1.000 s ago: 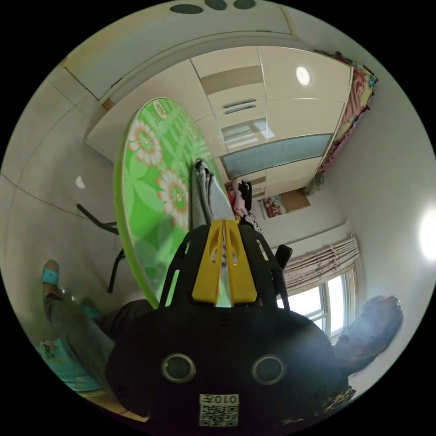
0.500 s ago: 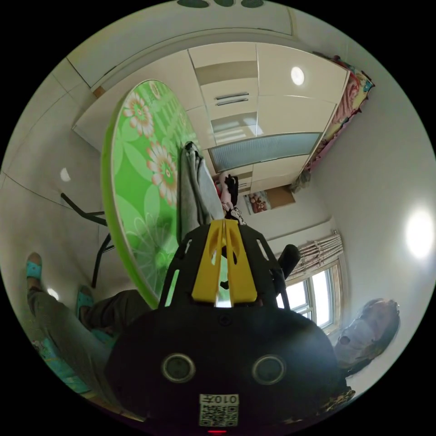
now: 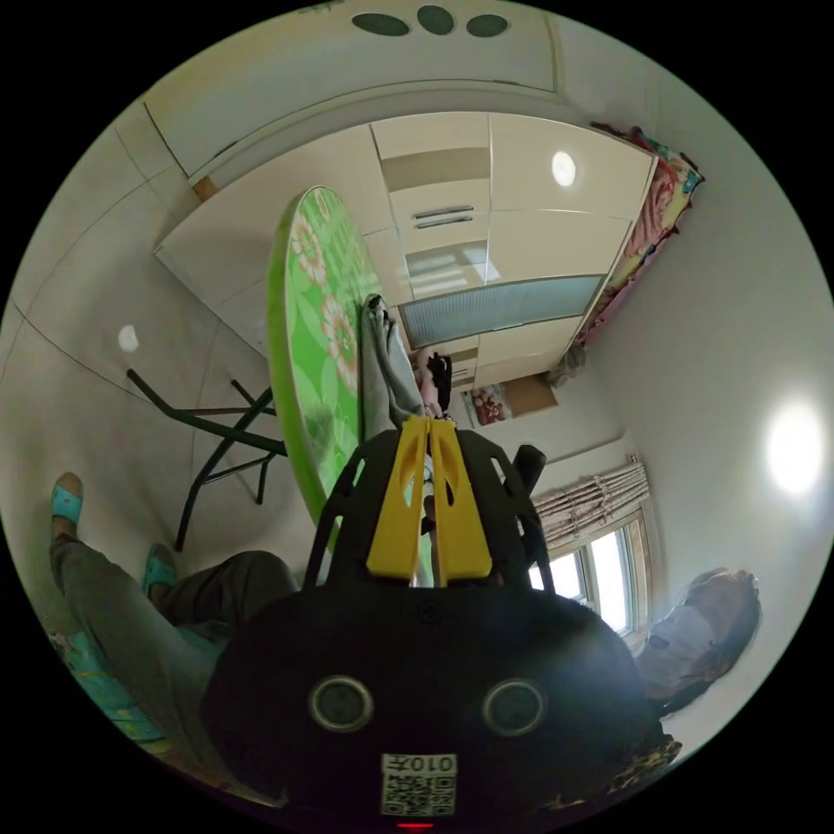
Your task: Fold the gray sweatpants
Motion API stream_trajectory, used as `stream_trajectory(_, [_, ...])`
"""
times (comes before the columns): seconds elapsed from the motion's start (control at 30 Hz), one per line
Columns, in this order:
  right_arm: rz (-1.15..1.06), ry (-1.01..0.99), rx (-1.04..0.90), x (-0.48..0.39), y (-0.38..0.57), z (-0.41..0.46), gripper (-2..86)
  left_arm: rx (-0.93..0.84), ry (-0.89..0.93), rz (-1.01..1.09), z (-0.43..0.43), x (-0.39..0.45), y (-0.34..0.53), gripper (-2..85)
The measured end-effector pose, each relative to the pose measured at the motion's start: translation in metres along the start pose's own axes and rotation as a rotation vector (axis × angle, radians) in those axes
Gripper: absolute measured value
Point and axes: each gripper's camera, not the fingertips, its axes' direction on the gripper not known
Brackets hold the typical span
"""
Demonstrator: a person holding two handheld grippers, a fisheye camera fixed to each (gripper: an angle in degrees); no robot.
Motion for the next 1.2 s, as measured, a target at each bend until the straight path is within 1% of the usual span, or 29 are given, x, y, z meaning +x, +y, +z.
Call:
stream_trajectory(0.17, [-0.006,0.001,-0.01,0.006,0.004,-0.015,6.6,-0.01,0.007,-0.004,0.008,-0.003,0.005,-0.1])
stream_trajectory(0.23, [-0.04,0.047,-0.041,-0.002,0.005,-0.015,6.4,-0.013,0.01,-0.01,0.013,-0.005,0.009,-0.1])
stream_trajectory(0.3, [-0.098,0.17,-0.062,-0.015,0.009,-0.01,5.9,-0.019,0.014,-0.015,0.017,-0.007,0.013,-0.1])
stream_trajectory(0.37, [-0.12,0.234,-0.05,-0.019,0.013,-0.011,5.4,-0.023,0.024,-0.014,0.02,-0.008,0.017,-0.1])
stream_trajectory(0.57, [-0.201,0.319,-0.113,-0.013,0.015,-0.021,4.9,-0.006,0.037,-0.015,0.021,-0.01,0.029,0.0])
stream_trajectory(0.63, [-0.164,0.306,-0.068,0.004,0.013,-0.048,4.7,-0.007,0.032,-0.016,0.023,-0.009,0.033,0.0])
stream_trajectory(0.73, [-0.059,0.272,0.032,0.058,0.017,-0.113,4.5,0.002,0.014,-0.007,0.024,-0.005,0.038,0.0])
stream_trajectory(0.8, [0.056,0.24,0.106,0.123,0.036,-0.171,4.5,0.011,0.001,-0.004,0.025,-0.003,0.04,0.0])
stream_trajectory(0.83, [0.093,0.246,0.125,0.141,0.043,-0.185,4.5,0.016,-0.009,-0.005,0.027,-0.002,0.042,0.0])
stream_trajectory(0.87, [0.175,0.271,0.159,0.181,0.063,-0.213,4.5,0.018,-0.014,-0.004,0.028,-0.001,0.043,0.0])
stream_trajectory(0.9, [0.276,0.289,0.19,0.224,0.088,-0.241,4.6,0.019,-0.023,0.001,0.032,0.001,0.044,0.0])
stream_trajectory(0.93, [0.338,0.29,0.213,0.246,0.103,-0.254,4.6,0.016,-0.036,0.003,0.038,0.003,0.046,0.0])
stream_trajectory(1.0, [0.617,0.335,0.337,0.328,0.18,-0.305,4.9,0.01,-0.055,0.006,0.05,0.006,0.048,0.0])
stream_trajectory(1.03, [0.686,0.361,0.355,0.346,0.2,-0.314,5.0,0.007,-0.066,0.013,0.06,0.009,0.049,0.0])
stream_trajectory(1.07, [0.805,0.392,0.355,0.378,0.239,-0.327,5.3,0.003,-0.072,0.017,0.066,0.01,0.05,0.0])
stream_trajectory(1.1, [0.92,0.363,0.324,0.407,0.275,-0.333,5.7,-0.013,-0.081,0.029,0.082,0.015,0.05,0.0])
stream_trajectory(1.17, [0.981,0.255,0.299,0.435,0.321,-0.337,6.2,-0.058,-0.08,0.051,0.114,0.023,0.05,0.0])
stream_trajectory(1.2, [0.977,0.258,0.341,0.439,0.348,-0.342,6.3,-0.096,-0.075,0.071,0.138,0.03,0.052,0.1])
